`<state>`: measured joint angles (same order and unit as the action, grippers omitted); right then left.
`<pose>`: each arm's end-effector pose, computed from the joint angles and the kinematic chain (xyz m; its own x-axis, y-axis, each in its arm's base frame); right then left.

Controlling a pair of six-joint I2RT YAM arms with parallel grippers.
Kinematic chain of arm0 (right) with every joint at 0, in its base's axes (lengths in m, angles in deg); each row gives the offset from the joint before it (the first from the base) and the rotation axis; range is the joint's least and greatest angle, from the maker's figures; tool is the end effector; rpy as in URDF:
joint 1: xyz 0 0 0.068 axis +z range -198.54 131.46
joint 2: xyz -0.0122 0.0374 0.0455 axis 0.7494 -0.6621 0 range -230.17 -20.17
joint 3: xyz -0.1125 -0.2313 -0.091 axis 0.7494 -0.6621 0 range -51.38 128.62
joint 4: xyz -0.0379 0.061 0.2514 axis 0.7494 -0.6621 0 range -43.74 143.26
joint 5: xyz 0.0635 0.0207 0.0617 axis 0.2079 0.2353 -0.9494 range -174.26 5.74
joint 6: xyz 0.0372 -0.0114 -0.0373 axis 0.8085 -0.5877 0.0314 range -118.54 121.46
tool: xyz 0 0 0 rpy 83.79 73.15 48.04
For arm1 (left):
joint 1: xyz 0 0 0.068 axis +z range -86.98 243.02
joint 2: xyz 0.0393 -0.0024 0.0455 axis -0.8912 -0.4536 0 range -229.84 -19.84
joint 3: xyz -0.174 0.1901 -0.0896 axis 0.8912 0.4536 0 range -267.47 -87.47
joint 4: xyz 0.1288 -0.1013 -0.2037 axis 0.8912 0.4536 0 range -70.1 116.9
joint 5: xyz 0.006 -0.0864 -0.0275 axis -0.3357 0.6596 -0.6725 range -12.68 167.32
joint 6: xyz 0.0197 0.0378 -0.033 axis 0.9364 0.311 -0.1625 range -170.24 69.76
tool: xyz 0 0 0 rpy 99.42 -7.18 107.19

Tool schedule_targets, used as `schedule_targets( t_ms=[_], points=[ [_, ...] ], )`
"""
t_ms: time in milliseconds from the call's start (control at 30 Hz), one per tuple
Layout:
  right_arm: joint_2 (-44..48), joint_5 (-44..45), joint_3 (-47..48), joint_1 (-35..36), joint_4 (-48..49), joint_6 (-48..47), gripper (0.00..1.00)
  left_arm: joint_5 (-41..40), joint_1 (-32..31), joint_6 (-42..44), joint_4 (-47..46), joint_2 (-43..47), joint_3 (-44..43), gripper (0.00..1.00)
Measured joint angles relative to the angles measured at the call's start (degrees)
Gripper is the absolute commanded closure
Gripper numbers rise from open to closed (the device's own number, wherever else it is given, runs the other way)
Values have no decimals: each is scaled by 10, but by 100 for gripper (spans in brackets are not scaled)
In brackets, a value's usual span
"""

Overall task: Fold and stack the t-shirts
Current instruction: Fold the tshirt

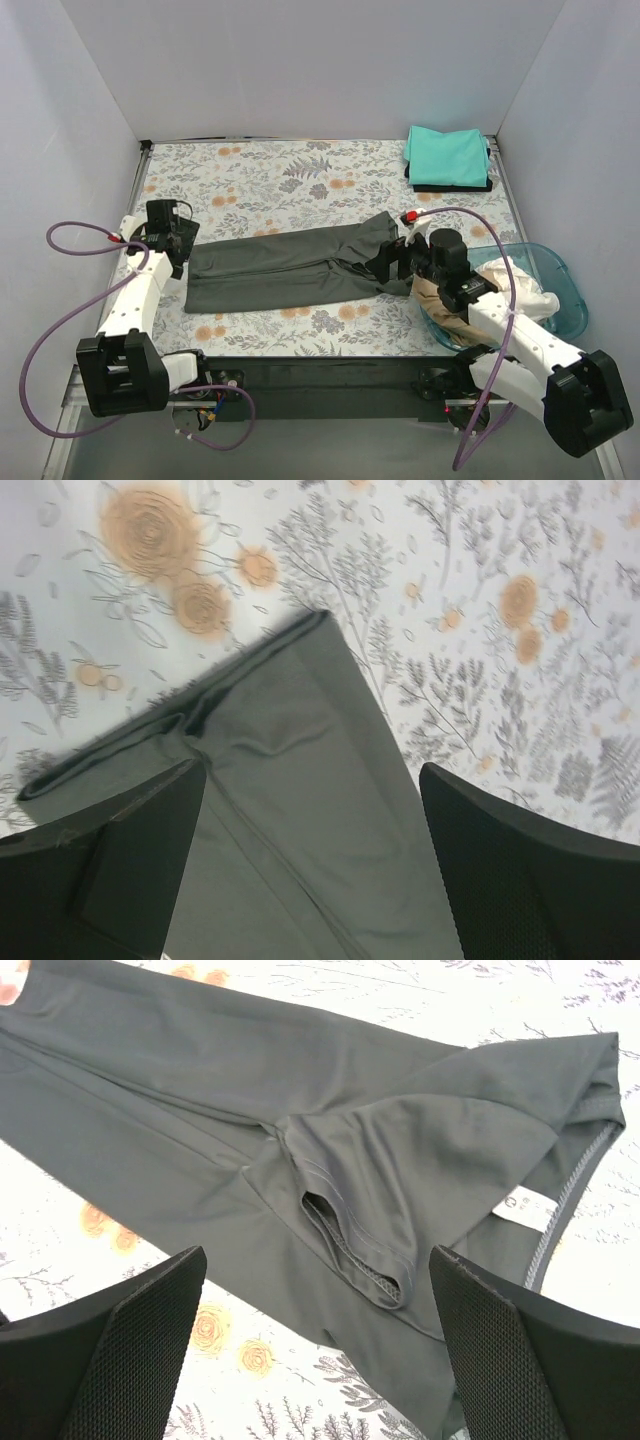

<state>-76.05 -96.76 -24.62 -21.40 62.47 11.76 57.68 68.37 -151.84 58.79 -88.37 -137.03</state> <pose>0.1900 0.1060 0.2283 -0.4101 -0.0140 -0.9120 -0.5621 0.7913 0.2406 0.2295 0.0336 0.2453 0.4298 -0.8864 -0.1718 -0.7726 -0.2625 -0.5781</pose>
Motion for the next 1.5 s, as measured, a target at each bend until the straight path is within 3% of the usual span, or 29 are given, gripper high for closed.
schedule_targets(
  t_ms=[167,367,500,867,1167,1500],
  points=[
    [-47,-25,42,0,0,31,2,65,-21,27,-54,-24,0,9],
    [-186,-42,122,0,2,94,2,108,-104,64,-103,-137,-11,9],
    [-284,-40,167,0,-17,128,2,116,-116,78,-109,-190,-13,8],
    [-484,-16,334,-16,-84,151,2,124,-147,77,-140,-146,61,8],
    [-648,-38,558,-37,-114,122,2,141,-228,49,-153,-77,124,8],
    [-880,-110,903,-33,-141,120,2,195,-443,-44,-217,-97,129,7]
  ],
)
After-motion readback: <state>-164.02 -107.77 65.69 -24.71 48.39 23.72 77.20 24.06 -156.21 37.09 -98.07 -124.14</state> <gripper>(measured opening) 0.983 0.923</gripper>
